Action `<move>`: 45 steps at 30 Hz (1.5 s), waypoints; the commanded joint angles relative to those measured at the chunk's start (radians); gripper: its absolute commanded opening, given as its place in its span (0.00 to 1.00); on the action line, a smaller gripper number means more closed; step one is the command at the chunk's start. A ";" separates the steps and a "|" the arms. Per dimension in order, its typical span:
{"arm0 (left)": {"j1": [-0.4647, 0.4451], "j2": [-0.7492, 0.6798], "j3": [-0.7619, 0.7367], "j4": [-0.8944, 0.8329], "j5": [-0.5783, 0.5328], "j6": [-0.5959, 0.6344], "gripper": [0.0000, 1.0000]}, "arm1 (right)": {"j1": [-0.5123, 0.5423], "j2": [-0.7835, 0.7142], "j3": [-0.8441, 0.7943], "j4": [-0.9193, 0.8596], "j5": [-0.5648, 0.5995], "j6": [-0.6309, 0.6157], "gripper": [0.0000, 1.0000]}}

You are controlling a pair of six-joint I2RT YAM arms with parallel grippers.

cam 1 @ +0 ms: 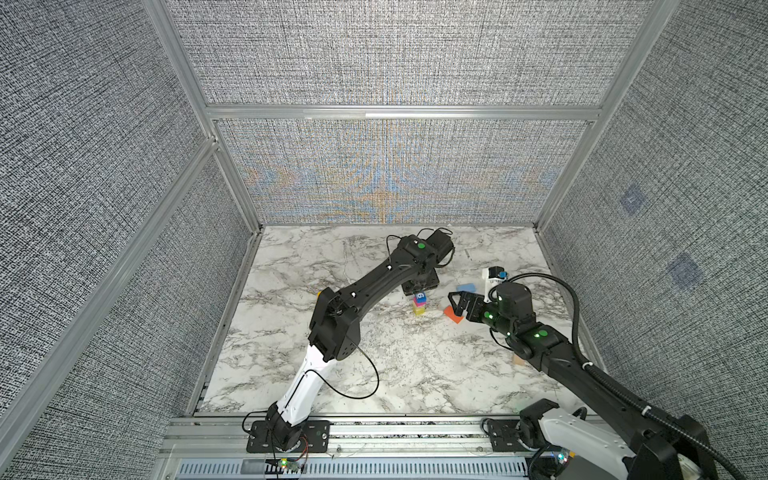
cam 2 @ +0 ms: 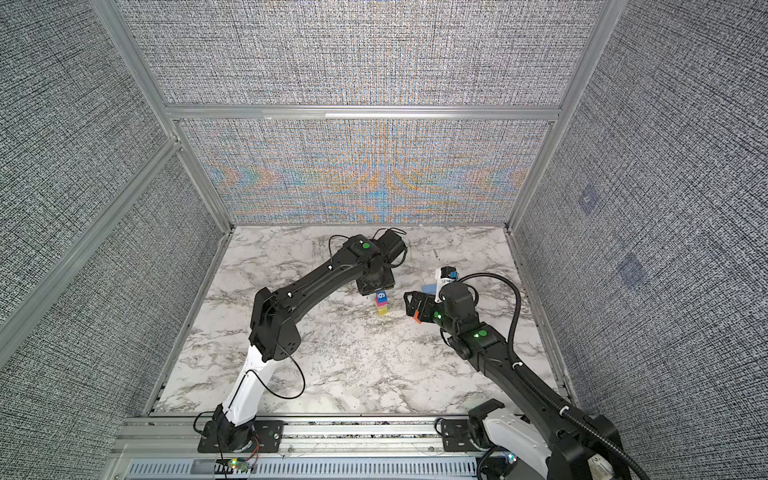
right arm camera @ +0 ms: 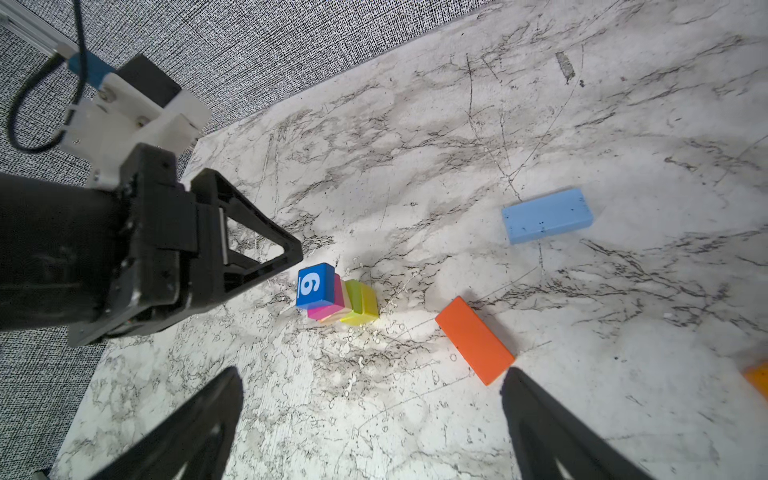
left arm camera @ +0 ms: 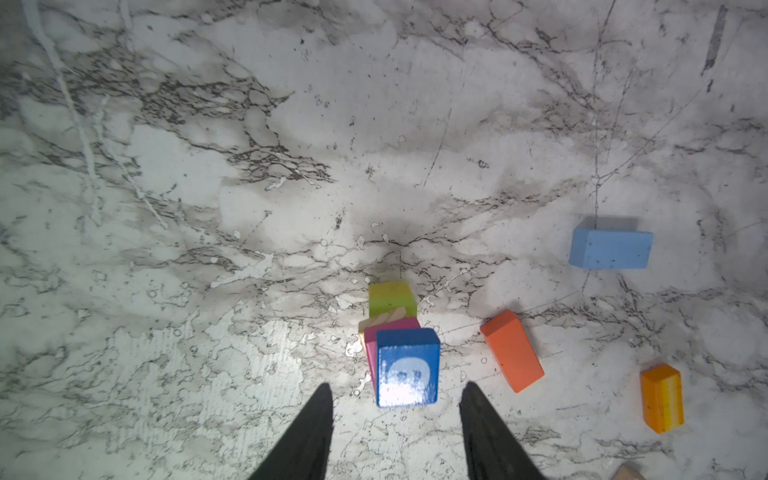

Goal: Build the wood block tower
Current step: 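Open the left gripper and lift away from the blue 6 cube, then move the right gripper over the light-blue block while the left arm draws back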

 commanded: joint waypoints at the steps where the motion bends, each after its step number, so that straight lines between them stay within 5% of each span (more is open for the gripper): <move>1: 0.000 -0.049 -0.030 0.022 -0.036 0.057 0.61 | 0.000 -0.012 0.002 0.020 -0.014 -0.027 0.99; 7: 0.000 -0.188 -0.131 0.031 -0.128 0.130 0.85 | 0.000 -0.021 0.011 0.003 0.023 -0.060 0.99; 15: 0.000 -0.422 -0.336 0.065 -0.253 0.175 0.99 | -0.043 0.141 0.155 -0.163 0.052 -0.114 0.99; 25: 0.014 -0.691 -0.747 0.348 -0.364 0.298 0.99 | -0.100 0.399 0.414 -0.435 0.050 -0.187 0.99; 30: 0.073 -0.789 -0.941 0.555 -0.284 0.359 0.99 | -0.101 0.479 0.497 -0.509 0.078 -0.308 0.99; 36: 0.141 -0.823 -1.113 0.744 -0.228 0.394 0.99 | -0.102 0.530 0.517 -0.411 0.082 -0.445 0.99; 45: 0.188 -0.807 -1.399 1.057 -0.181 0.364 0.99 | -0.108 0.813 0.840 -0.634 0.099 -0.583 0.98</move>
